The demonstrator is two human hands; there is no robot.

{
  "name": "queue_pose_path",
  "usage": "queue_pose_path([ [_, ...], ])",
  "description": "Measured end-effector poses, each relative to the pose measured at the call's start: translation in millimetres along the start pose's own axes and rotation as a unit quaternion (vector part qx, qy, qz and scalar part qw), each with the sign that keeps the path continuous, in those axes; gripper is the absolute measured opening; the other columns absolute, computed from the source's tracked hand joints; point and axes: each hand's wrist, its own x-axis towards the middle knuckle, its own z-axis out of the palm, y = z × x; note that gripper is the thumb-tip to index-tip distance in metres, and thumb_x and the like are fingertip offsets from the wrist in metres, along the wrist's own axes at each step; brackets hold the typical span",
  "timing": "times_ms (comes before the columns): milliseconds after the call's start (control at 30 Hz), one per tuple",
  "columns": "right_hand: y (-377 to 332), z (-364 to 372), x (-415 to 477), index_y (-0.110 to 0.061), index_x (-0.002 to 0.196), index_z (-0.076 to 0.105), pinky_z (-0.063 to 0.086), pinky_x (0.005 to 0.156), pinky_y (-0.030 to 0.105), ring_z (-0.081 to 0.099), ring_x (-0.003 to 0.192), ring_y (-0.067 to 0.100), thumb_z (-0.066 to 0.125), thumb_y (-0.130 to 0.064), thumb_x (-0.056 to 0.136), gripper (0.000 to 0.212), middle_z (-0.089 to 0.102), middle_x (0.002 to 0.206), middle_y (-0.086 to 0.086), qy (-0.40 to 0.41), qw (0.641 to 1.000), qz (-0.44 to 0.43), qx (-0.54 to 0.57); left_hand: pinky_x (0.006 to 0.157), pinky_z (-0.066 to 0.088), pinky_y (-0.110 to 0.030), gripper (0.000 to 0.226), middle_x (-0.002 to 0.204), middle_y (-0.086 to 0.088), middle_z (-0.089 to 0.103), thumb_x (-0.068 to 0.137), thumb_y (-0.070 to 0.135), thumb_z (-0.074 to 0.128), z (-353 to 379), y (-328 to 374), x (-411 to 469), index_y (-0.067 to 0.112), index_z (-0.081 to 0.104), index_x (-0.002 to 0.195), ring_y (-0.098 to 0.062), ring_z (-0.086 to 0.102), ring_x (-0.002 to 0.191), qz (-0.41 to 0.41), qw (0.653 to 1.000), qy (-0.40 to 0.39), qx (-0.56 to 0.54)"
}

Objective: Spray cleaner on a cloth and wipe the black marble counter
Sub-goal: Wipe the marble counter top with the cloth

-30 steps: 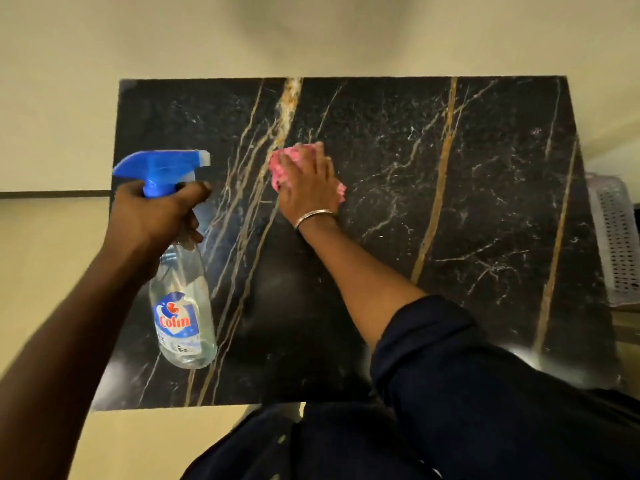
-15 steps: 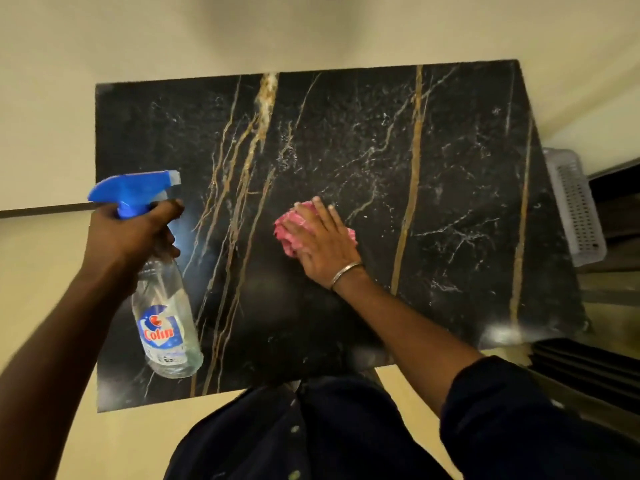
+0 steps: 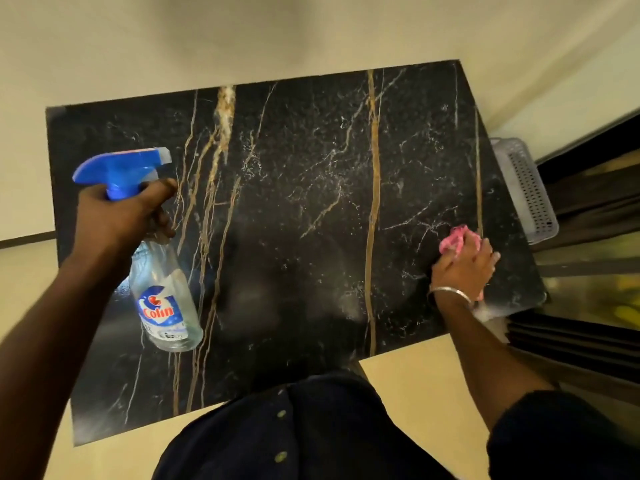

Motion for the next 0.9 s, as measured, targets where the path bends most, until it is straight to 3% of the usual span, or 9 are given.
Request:
queue_pose_path([
  [133, -6, 4, -62, -0.012, 0.144, 0.038, 0.026, 0.113, 0.06, 0.022, 0.142, 0.047, 0.028, -0.037, 0.093, 0.057, 0.034, 0.151, 0.022, -0.008, 1.0, -0.006, 0.002, 0.047, 0.053, -0.016, 0.013, 0.052, 0.007, 0.061, 0.091, 0.025, 0.067, -4, -7, -5, 0.018, 0.062, 0.081, -0.006, 0.059, 0.045, -0.005, 1.0, 0.003, -0.012],
  [300, -69, 23, -155, -0.023, 0.152, 0.028, 0.017, 0.118, 0.058, 0.005, 0.148, 0.041, 0.035, -0.036, 0.095, 0.058, 0.019, 0.16, 0.014, -0.074, 0.976, -0.205, -0.017, 0.047, 0.054, -0.017, 0.013, 0.055, 0.005, 0.061, 0.091, 0.026, 0.068, -11, -10, -14, 0.016, 0.063, 0.085, -0.007, 0.059, 0.047, -0.002, 1.0, 0.007, -0.02],
  [400, -120, 34, -200, -0.029, 0.154, 0.022, 0.012, 0.119, 0.055, 0.001, 0.149, 0.04, 0.037, -0.035, 0.093, 0.063, 0.014, 0.162, 0.01, -0.125, 0.919, -0.373, -0.005, 0.051, 0.055, -0.02, 0.017, 0.063, 0.001, 0.061, 0.091, 0.028, 0.067, -18, -9, -21, 0.012, 0.063, 0.095, -0.007, 0.06, 0.05, -0.001, 1.0, 0.015, -0.018],
  [500, -168, 50, -215, -0.027, 0.153, 0.026, 0.013, 0.12, 0.054, 0.004, 0.148, 0.041, 0.041, -0.033, 0.091, 0.064, 0.02, 0.16, 0.01, -0.149, 0.827, -0.542, -0.023, 0.056, 0.055, -0.027, 0.021, 0.068, -0.005, 0.06, 0.09, 0.027, 0.068, -21, -10, -28, 0.009, 0.063, 0.099, -0.01, 0.06, 0.052, 0.001, 1.0, 0.021, -0.019],
  [600, -206, 68, -197, -0.027, 0.148, 0.035, 0.008, 0.12, 0.05, 0.011, 0.147, 0.042, 0.057, -0.03, 0.085, 0.066, 0.027, 0.157, 0.01, -0.168, 0.776, -0.607, -0.043, 0.058, 0.055, -0.03, 0.021, 0.067, -0.006, 0.059, 0.09, 0.025, 0.068, -22, -11, -35, 0.007, 0.063, 0.097, -0.013, 0.058, 0.052, 0.005, 0.999, 0.028, -0.021],
  [667, -222, 72, -168, -0.028, 0.142, 0.04, 0.018, 0.119, 0.049, 0.019, 0.145, 0.041, 0.066, -0.02, 0.081, 0.067, 0.034, 0.152, 0.011, -0.173, 0.792, -0.583, -0.044, 0.057, 0.055, -0.031, 0.019, 0.067, -0.006, 0.059, 0.09, 0.024, 0.069, -21, -11, -38, 0.007, 0.063, 0.095, -0.012, 0.057, 0.051, 0.008, 0.999, 0.027, -0.024],
  [733, -228, 62, -131, -0.032, 0.14, 0.043, 0.032, 0.114, 0.045, 0.023, 0.144, 0.036, 0.066, -0.01, 0.08, 0.067, 0.037, 0.148, 0.008, -0.152, 0.865, -0.478, -0.023, 0.054, 0.056, -0.027, 0.017, 0.067, -0.007, 0.059, 0.09, 0.024, 0.069, -21, -10, -42, 0.009, 0.062, 0.091, -0.012, 0.057, 0.051, 0.016, 0.999, 0.026, -0.022],
  [800, -218, 46, -90, -0.033, 0.143, 0.038, 0.031, 0.113, 0.047, 0.015, 0.147, 0.036, 0.059, -0.005, 0.085, 0.069, 0.027, 0.153, 0.009, -0.144, 0.921, -0.359, -0.034, 0.051, 0.055, -0.023, 0.02, 0.069, -0.007, 0.059, 0.089, 0.026, 0.069, -20, -10, -43, 0.008, 0.062, 0.094, -0.014, 0.058, 0.055, 0.019, 0.999, 0.031, -0.022],
  [900, -186, 30, -33, -0.024, 0.143, 0.039, 0.03, 0.113, 0.049, 0.022, 0.142, 0.039, 0.051, -0.006, 0.085, 0.062, 0.03, 0.147, 0.011, -0.156, 0.942, -0.29, -0.06, 0.05, 0.054, -0.021, 0.025, 0.071, -0.008, 0.06, 0.089, 0.026, 0.069, -20, -8, -45, 0.005, 0.061, 0.099, -0.016, 0.059, 0.057, 0.028, 0.999, 0.023, -0.028],
])
